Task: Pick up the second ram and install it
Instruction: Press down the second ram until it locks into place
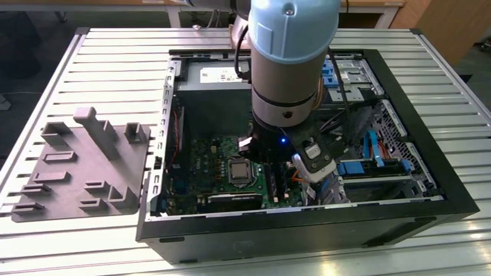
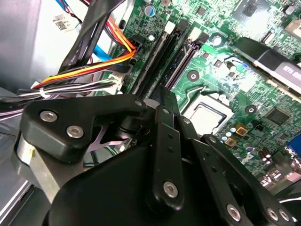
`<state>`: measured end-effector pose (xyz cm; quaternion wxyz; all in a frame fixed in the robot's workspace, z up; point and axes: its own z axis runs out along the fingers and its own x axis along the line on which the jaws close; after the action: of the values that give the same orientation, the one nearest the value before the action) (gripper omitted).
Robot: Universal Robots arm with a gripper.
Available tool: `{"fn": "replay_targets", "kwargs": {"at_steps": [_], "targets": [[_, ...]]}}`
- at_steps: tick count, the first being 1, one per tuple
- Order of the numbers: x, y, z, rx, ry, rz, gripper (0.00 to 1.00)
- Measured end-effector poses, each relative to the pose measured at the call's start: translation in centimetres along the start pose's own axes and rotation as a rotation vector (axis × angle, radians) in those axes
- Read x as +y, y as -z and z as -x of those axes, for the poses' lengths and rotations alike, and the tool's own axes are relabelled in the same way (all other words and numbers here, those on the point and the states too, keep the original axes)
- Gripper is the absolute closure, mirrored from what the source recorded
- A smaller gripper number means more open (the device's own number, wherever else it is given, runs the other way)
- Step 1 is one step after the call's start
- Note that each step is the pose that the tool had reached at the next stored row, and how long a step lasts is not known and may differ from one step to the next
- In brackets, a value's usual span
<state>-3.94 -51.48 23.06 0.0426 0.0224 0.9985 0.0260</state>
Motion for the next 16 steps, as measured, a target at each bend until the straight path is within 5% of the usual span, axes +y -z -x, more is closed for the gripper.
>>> {"fn": "replay_targets", "kwargs": {"at_steps": [16], "targets": [[-1.16, -0.02, 0.05, 0.0, 0.0, 0.0, 0.89]]}}
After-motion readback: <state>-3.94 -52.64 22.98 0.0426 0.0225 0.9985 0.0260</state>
